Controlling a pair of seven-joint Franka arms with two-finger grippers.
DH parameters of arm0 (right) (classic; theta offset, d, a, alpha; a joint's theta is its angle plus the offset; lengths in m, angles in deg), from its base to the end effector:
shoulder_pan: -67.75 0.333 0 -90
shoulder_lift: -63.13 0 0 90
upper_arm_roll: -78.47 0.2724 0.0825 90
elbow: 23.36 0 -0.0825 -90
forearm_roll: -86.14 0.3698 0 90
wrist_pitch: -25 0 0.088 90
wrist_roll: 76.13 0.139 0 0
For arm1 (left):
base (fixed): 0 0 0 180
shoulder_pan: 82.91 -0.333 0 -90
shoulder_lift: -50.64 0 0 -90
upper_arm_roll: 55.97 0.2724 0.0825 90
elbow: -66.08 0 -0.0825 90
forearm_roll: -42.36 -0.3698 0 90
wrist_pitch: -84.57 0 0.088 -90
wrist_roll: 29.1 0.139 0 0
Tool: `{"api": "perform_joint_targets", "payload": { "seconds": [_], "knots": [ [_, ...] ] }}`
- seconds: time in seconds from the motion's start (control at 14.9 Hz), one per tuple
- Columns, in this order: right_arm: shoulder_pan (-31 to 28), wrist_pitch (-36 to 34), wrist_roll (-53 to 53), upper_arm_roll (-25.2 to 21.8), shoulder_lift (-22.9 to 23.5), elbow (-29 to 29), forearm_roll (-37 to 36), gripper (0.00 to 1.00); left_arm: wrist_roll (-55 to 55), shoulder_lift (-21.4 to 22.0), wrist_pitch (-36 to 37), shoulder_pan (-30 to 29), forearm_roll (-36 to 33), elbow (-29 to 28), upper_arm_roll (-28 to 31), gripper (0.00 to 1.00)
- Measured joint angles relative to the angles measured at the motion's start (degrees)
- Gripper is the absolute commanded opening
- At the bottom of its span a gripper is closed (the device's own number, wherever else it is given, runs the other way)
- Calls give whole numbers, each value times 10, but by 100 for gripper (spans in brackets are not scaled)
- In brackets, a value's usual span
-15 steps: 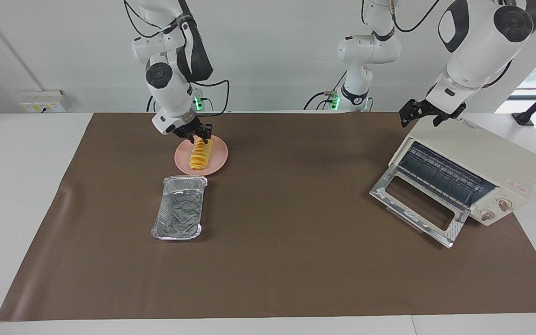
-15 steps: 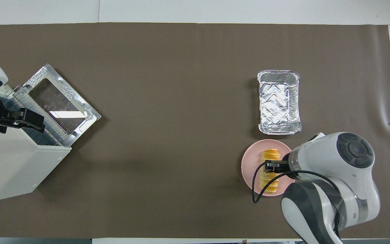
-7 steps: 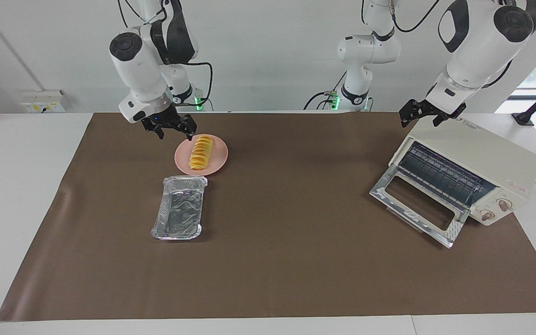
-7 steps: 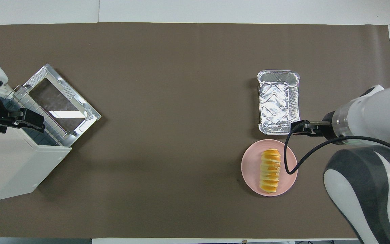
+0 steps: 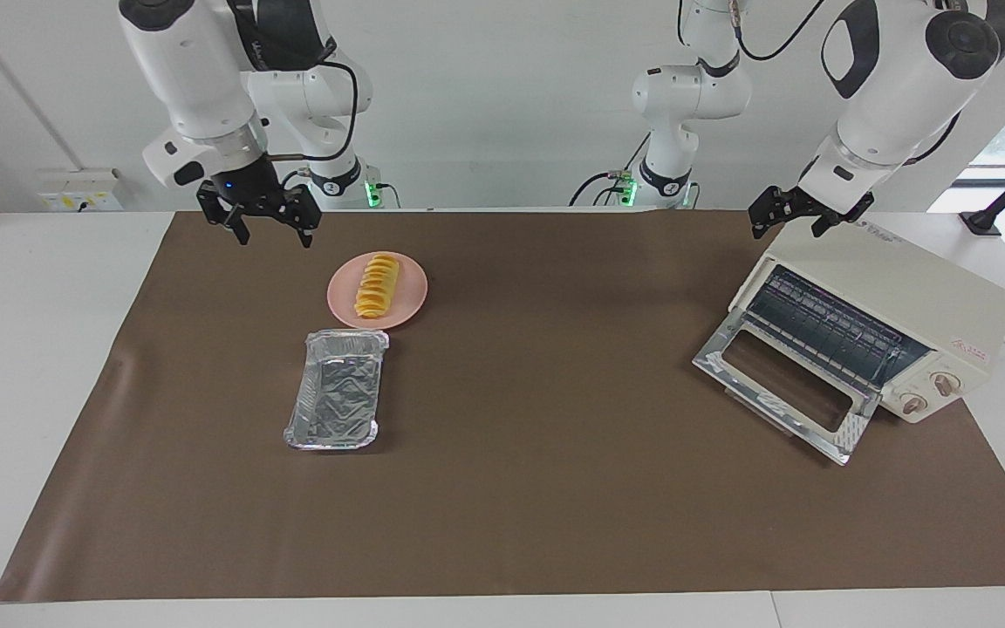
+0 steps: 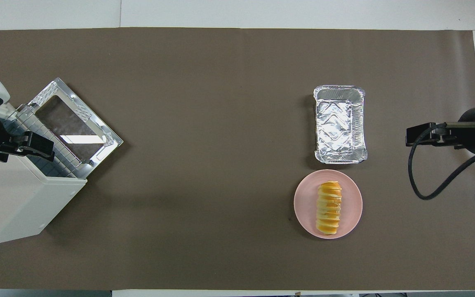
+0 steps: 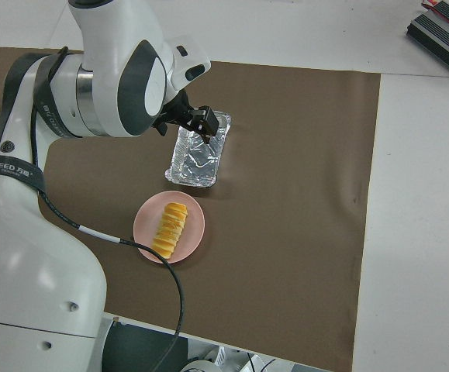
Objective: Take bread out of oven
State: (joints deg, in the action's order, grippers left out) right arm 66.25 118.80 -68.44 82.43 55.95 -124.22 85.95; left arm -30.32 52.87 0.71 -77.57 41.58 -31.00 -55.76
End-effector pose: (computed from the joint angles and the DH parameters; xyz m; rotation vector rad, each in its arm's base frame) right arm 0.5100 0.0229 0.5332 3.1266 -0.1433 0.0044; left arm 0.5053 -0.0433 0.5061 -3.1016 0.1057 0.2969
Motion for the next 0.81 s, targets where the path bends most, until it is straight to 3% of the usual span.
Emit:
{"api": "perform_joint_targets", "payload": {
  "seconds": [0.81],
  "knots": [
    [-27,-31,-3,1,20,18,-1,100,0,0,0,0,0,0,0,100]
  ]
}}
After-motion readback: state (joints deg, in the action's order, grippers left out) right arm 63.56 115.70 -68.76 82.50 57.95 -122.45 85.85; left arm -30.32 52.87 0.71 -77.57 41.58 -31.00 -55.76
